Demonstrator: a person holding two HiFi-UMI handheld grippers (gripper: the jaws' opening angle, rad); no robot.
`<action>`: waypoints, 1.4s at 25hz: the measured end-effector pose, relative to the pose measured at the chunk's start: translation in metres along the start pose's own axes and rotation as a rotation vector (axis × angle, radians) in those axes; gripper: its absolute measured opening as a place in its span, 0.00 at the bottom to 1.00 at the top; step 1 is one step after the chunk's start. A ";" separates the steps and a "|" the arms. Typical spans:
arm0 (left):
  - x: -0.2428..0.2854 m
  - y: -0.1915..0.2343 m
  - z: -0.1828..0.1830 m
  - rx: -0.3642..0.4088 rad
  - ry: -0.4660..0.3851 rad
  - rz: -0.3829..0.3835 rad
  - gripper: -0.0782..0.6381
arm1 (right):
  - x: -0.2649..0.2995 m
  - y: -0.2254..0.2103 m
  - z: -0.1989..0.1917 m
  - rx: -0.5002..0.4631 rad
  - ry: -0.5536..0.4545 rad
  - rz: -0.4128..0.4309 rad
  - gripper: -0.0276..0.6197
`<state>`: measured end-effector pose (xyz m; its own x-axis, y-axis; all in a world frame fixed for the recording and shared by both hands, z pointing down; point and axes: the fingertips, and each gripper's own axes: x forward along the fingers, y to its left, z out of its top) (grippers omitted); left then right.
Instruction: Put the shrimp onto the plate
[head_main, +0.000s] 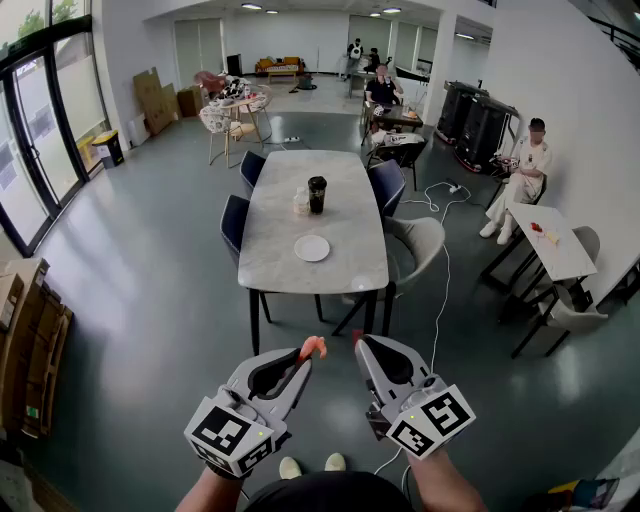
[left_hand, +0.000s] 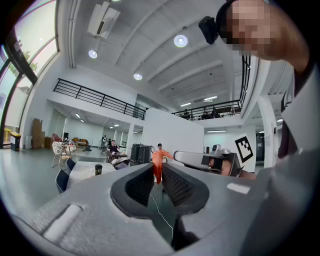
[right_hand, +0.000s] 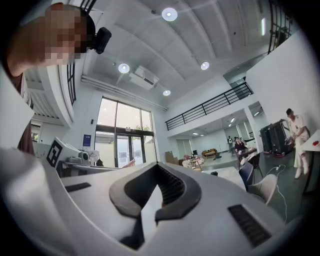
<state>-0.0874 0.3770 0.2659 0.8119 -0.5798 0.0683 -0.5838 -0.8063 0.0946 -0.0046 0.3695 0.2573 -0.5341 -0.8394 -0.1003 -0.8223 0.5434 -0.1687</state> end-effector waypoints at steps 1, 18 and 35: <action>0.005 0.001 0.002 0.011 -0.009 -0.001 0.18 | 0.003 -0.004 0.002 -0.010 -0.007 0.004 0.04; 0.034 -0.004 0.001 0.025 0.002 0.005 0.18 | 0.006 -0.027 0.000 -0.007 0.002 0.043 0.04; 0.071 0.013 -0.009 0.008 0.007 0.094 0.18 | -0.002 -0.075 0.000 0.047 -0.024 0.074 0.04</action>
<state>-0.0376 0.3265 0.2813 0.7533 -0.6523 0.0835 -0.6576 -0.7492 0.0800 0.0577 0.3304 0.2703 -0.5877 -0.7973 -0.1374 -0.7704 0.6033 -0.2061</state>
